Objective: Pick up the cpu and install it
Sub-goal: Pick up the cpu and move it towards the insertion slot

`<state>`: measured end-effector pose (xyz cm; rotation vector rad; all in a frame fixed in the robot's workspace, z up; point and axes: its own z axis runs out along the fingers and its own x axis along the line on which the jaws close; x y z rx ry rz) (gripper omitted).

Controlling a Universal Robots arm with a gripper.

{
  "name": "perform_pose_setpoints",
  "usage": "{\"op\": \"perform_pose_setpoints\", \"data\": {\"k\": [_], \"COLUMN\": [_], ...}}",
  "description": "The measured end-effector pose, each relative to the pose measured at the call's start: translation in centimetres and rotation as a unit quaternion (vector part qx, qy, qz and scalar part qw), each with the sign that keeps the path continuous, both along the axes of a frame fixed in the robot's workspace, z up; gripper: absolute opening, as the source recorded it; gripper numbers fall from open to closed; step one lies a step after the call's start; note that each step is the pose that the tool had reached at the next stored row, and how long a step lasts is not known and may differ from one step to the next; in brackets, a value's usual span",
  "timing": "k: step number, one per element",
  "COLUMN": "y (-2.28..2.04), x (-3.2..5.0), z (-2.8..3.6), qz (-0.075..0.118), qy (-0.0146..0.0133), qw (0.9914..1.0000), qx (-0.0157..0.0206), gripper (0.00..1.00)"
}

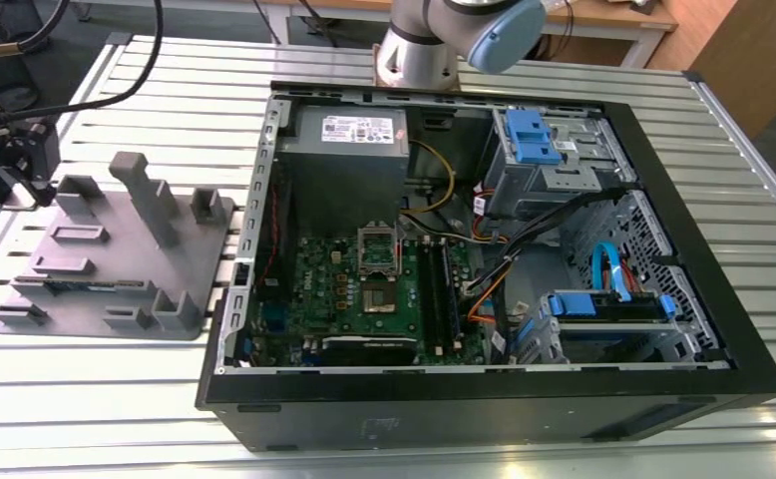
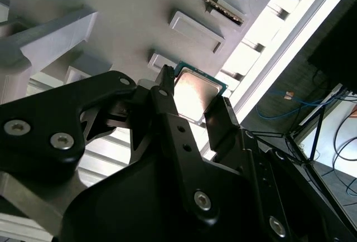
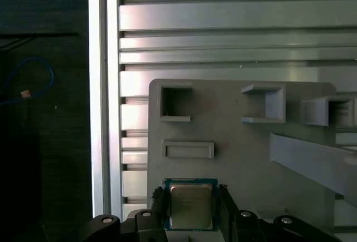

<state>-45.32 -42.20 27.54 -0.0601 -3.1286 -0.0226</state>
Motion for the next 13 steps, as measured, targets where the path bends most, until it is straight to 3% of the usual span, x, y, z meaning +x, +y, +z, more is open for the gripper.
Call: {"op": "perform_pose_setpoints", "data": {"k": [13], "y": [0.00], "x": [0.00], "z": [1.32], "qz": [0.000], "qy": [0.0000], "qw": [1.00000], "qx": [0.0001], "gripper": [0.47]}}
